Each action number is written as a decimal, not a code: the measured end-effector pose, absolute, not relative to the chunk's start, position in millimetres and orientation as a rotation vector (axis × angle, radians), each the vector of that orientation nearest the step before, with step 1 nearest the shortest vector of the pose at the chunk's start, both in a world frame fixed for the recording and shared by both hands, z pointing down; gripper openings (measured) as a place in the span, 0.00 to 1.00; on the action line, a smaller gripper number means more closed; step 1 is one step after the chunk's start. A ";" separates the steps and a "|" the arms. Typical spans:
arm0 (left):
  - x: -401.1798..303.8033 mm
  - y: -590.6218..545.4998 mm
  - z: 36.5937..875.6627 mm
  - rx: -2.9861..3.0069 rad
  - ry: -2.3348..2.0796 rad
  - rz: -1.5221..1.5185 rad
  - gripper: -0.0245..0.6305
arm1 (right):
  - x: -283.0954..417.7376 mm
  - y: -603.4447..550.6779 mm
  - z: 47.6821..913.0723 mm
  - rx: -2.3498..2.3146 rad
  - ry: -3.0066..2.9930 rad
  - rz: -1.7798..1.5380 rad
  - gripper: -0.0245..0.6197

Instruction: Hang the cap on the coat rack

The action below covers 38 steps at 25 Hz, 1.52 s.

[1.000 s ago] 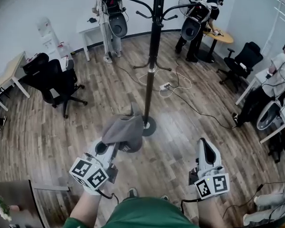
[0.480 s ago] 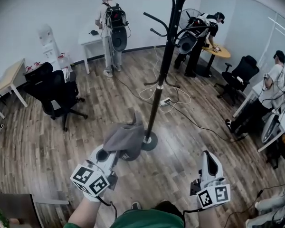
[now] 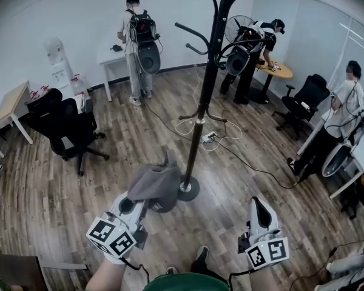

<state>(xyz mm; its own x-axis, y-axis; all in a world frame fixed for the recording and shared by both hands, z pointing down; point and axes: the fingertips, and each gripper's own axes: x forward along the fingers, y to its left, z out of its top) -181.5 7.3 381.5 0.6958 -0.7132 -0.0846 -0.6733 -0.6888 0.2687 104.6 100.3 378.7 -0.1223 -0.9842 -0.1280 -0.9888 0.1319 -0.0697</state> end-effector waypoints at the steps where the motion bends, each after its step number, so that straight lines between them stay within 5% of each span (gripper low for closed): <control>1: -177.7 2.3 380.7 2.687 -1.122 -0.270 0.09 | 108.8 94.2 379.2 -1.973 2.253 0.045 0.04; 19: -88.5 -111.5 346.5 2.755 -1.377 -0.259 0.09 | 200.3 -53.8 345.5 -1.806 2.372 0.208 0.04; 38: -58.4 -149.4 343.6 2.689 -1.539 -0.202 0.09 | 229.9 -107.0 355.8 -1.589 2.426 0.021 0.04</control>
<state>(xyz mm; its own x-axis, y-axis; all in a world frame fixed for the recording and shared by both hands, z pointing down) -58.4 -149.4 343.6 0.5003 -0.8607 -0.0944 -0.8559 -0.5081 0.0963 229.9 -107.0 355.8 -0.3789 -0.9017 -0.2080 -0.9053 0.4079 -0.1190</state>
